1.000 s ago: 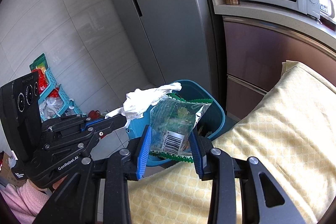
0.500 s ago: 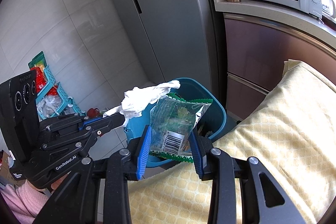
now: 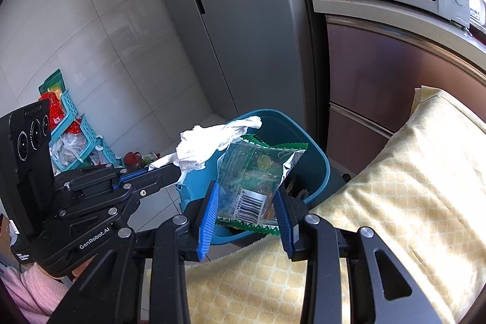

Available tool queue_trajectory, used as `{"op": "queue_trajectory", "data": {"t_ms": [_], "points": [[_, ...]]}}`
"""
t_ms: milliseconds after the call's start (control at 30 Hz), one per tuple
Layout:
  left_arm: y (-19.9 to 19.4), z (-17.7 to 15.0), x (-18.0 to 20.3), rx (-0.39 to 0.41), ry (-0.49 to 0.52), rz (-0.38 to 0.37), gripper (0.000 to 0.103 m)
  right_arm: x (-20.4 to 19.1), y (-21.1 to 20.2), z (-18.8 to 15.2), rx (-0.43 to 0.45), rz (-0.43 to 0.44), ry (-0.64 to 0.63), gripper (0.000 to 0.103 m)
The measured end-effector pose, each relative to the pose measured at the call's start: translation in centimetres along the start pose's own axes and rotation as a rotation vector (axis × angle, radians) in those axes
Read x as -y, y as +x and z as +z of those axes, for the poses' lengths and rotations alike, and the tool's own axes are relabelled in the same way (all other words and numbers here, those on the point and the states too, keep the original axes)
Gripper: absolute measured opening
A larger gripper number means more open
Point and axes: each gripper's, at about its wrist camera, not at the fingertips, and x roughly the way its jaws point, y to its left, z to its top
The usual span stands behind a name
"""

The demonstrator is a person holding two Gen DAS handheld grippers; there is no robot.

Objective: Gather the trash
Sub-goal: 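Lower the tissue and clear wrapper with both grippers into the blue bin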

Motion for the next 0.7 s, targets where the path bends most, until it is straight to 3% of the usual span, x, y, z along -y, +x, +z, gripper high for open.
{"op": "queue_trajectory", "data": {"t_ms": [700], "points": [[0.8,-0.4,-0.2,-0.024,-0.022,0.012,0.003,-0.5,2.0,0.3,-0.046,-0.014,0.0,0.034]]}}
